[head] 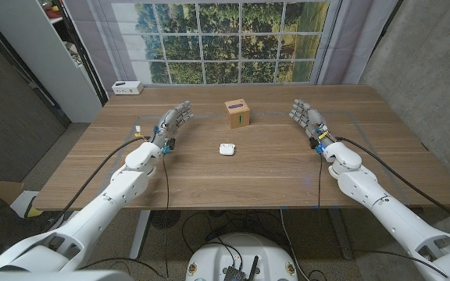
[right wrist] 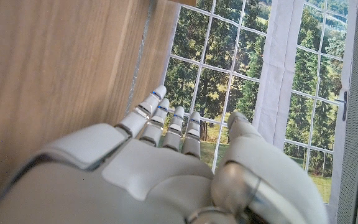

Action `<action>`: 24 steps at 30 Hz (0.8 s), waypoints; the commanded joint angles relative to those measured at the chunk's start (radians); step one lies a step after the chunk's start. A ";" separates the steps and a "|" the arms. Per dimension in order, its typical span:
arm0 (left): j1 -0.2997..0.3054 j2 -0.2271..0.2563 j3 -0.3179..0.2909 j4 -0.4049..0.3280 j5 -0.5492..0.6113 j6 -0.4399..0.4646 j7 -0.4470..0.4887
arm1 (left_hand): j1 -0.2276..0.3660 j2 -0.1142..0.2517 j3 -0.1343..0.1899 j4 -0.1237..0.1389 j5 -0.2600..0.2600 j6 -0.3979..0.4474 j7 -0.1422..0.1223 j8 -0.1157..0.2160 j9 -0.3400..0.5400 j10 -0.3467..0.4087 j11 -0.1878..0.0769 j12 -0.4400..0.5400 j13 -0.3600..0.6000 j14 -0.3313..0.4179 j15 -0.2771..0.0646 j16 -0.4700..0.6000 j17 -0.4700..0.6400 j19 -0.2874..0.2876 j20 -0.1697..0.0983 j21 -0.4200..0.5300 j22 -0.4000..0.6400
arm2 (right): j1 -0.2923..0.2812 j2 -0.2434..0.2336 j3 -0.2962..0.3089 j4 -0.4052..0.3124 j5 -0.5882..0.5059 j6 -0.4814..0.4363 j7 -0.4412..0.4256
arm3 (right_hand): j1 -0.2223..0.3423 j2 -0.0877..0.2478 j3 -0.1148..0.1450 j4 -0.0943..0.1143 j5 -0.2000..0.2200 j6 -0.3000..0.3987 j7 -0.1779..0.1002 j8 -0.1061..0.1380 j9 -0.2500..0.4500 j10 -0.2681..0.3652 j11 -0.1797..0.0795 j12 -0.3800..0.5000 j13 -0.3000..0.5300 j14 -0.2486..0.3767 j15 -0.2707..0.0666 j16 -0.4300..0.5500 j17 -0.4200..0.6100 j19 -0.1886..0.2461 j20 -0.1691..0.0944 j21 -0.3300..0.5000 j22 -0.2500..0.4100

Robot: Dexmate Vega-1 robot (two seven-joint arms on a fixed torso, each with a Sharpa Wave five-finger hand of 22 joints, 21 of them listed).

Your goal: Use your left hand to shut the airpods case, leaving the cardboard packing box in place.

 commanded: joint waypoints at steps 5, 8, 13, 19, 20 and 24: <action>0.005 0.173 0.053 -0.225 0.217 0.255 0.164 | 0.088 -0.058 -0.056 -0.063 -0.003 -0.029 -0.043 0.016 0.006 -0.135 -0.018 -0.038 0.021 -0.182 0.027 0.005 0.007 -0.163 -0.009 -0.098 0.000 | -0.024 -0.012 0.001 -0.034 0.013 -0.012 0.011 | 0.005 0.000 0.004 -0.001 0.007 0.007 -0.002 0.006 0.001 0.003 0.002 0.005 -0.002 0.004 -0.107 0.005 -0.001 0.006 -0.044 0.003 0.002; -0.001 0.192 0.066 -0.251 0.251 0.296 0.175 | 0.122 -0.101 -0.077 -0.070 0.001 0.019 -0.060 0.039 0.008 -0.149 -0.026 -0.034 0.024 -0.217 0.030 0.005 0.008 -0.184 -0.006 -0.108 -0.001 | -0.022 -0.009 0.001 -0.028 0.015 -0.008 0.018 | 0.004 0.000 0.002 -0.002 0.006 0.007 -0.004 0.006 0.001 0.003 0.002 0.004 -0.003 0.003 -0.107 0.005 -0.002 0.003 -0.041 0.001 0.002; -0.010 0.222 0.092 -0.288 0.300 0.355 0.170 | 0.180 -0.181 -0.114 -0.067 0.021 0.096 -0.092 0.068 0.011 -0.167 -0.033 -0.029 0.027 -0.239 0.023 0.010 0.008 -0.202 -0.003 -0.112 -0.002 | -0.027 -0.008 0.004 -0.029 0.019 -0.002 0.018 | 0.001 0.001 -0.001 -0.002 0.006 0.010 -0.004 0.007 0.001 0.002 0.003 0.004 -0.005 0.001 -0.104 0.005 -0.003 0.000 -0.037 -0.002 0.002; -0.063 0.280 0.163 -0.366 0.418 0.490 0.130 | 0.229 -0.234 -0.143 -0.061 0.050 0.124 -0.111 0.070 0.012 -0.202 -0.034 -0.034 0.025 -0.282 0.020 0.004 0.008 -0.236 0.003 -0.118 -0.002 | -0.040 -0.014 0.011 -0.040 0.025 0.003 0.019 | 0.000 0.001 -0.003 -0.003 0.006 0.011 -0.002 0.008 0.000 0.000 0.003 0.003 -0.008 0.000 -0.104 0.006 -0.004 -0.002 -0.033 -0.006 0.002; -0.077 0.288 0.177 -0.379 0.437 0.517 0.115 | 0.235 -0.239 -0.146 -0.060 0.054 0.125 -0.110 0.070 0.012 -0.210 -0.030 -0.036 0.025 -0.287 0.021 0.004 0.008 -0.241 0.004 -0.119 -0.002 | -0.043 -0.016 0.011 -0.041 0.026 0.003 0.021 | -0.001 0.001 -0.004 -0.003 0.006 0.012 -0.003 0.008 0.000 0.000 0.003 0.003 -0.008 0.000 -0.104 0.006 -0.005 -0.002 -0.033 -0.006 0.002; -0.126 0.303 0.230 -0.424 0.512 0.620 0.073 | 0.261 -0.269 -0.169 -0.052 0.078 0.152 -0.100 0.072 0.013 -0.235 -0.033 -0.040 0.022 -0.318 0.023 0.005 0.008 -0.264 0.011 -0.119 -0.003 | -0.052 -0.020 0.013 -0.048 0.029 0.007 0.026 | -0.004 0.000 -0.007 -0.003 0.005 0.015 -0.003 0.009 0.000 0.002 0.002 0.004 -0.010 0.000 -0.103 0.007 -0.006 -0.002 -0.031 -0.008 0.002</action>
